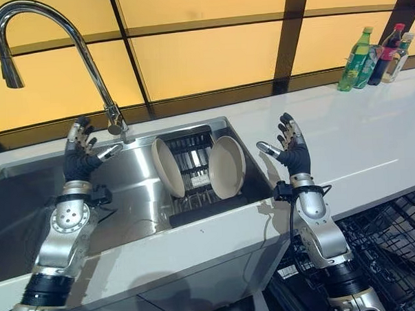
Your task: Pick up plates and place into dishwasher.
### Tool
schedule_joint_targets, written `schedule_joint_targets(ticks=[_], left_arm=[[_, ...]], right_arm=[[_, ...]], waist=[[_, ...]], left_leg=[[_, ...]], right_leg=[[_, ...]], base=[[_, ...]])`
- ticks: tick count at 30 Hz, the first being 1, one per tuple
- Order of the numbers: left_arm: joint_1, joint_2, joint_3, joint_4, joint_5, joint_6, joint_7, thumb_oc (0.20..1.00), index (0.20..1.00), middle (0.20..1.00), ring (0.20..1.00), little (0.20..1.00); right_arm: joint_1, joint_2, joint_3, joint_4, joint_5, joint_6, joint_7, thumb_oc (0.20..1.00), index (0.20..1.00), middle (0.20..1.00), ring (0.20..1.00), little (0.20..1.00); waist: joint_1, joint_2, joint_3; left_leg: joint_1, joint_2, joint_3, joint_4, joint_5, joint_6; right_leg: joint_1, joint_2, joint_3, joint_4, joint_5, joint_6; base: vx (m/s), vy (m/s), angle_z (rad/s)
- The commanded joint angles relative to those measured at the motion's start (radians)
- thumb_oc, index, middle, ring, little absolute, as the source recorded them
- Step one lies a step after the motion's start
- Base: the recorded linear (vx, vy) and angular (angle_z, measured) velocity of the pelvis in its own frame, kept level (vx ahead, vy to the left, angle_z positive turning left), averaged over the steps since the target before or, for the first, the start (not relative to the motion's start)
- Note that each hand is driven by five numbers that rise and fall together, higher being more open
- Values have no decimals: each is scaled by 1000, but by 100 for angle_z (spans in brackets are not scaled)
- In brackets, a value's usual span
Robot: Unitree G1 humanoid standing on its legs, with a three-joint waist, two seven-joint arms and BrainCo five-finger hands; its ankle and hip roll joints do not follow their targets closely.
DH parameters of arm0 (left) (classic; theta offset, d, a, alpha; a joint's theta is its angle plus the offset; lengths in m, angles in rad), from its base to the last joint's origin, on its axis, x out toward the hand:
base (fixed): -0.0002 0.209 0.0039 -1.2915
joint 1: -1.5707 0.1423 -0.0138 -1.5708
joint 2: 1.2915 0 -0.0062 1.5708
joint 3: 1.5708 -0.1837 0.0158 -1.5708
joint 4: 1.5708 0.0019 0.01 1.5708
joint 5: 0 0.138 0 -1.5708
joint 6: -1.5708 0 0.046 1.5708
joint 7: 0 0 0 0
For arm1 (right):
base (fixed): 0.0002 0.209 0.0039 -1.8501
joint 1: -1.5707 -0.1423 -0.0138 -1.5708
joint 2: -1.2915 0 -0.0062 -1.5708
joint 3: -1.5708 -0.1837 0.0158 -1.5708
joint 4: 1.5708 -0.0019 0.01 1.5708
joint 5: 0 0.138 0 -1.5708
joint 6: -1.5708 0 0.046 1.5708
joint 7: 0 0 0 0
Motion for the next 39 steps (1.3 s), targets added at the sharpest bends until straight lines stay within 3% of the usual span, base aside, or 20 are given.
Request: schedule_joint_targets(ticks=[1,5,13,27,31,39], left_arm=[[-126,176,-23,141,240,-48,15,1000,1000,1000,1000,1000],[-173,299,-76,222,385,-68,128,1000,1000,1000,1000,1000],[-197,400,-186,265,636,-101,211,1000,1000,1000,1000,1000],[-254,428,-295,253,760,-143,314,1000,1000,1000,1000,1000],[-281,436,-333,253,783,-146,280,1000,1000,1000,1000,1000],[-352,441,-462,291,817,-190,116,1000,1000,1000,1000,1000]], right_arm=[[-49,-61,-52,-25,51,-37,23,1000,1000,1000,1000,1000],[-45,-89,-53,-10,73,-34,41,1000,1000,1000,1000,1000],[-8,-103,-57,2,82,-31,73,1000,1000,1000,1000,1000],[33,-103,-38,2,82,-13,86,1000,1000,1000,1000,1000],[38,-104,-33,0,74,-10,93,1000,1000,1000,1000,1000],[14,-134,-37,16,80,-3,97,1000,1000,1000,1000,1000]], waist=[[-34,-22,-47],[-52,-14,-48],[-79,-15,-45],[-134,-17,-14],[-148,-10,-1],[-182,9,40]], left_leg=[[-94,-30,-17,0,56,49],[-93,-34,-5,0,52,51],[-93,-46,24,0,41,63],[-88,-71,83,0,6,92],[-90,-76,100,0,3,98],[-97,-87,128,3,5,106]], right_leg=[[42,-54,-55,35,-55,43],[35,-58,-46,38,-51,48],[15,-71,-24,48,-40,62],[-40,-108,18,94,-37,98],[-68,-115,33,119,-36,107],[-114,-122,69,165,-28,122]], base=[[54,60,0],[80,75,1],[108,68,-4],[99,59,-10],[46,62,-15],[28,68,-9]])
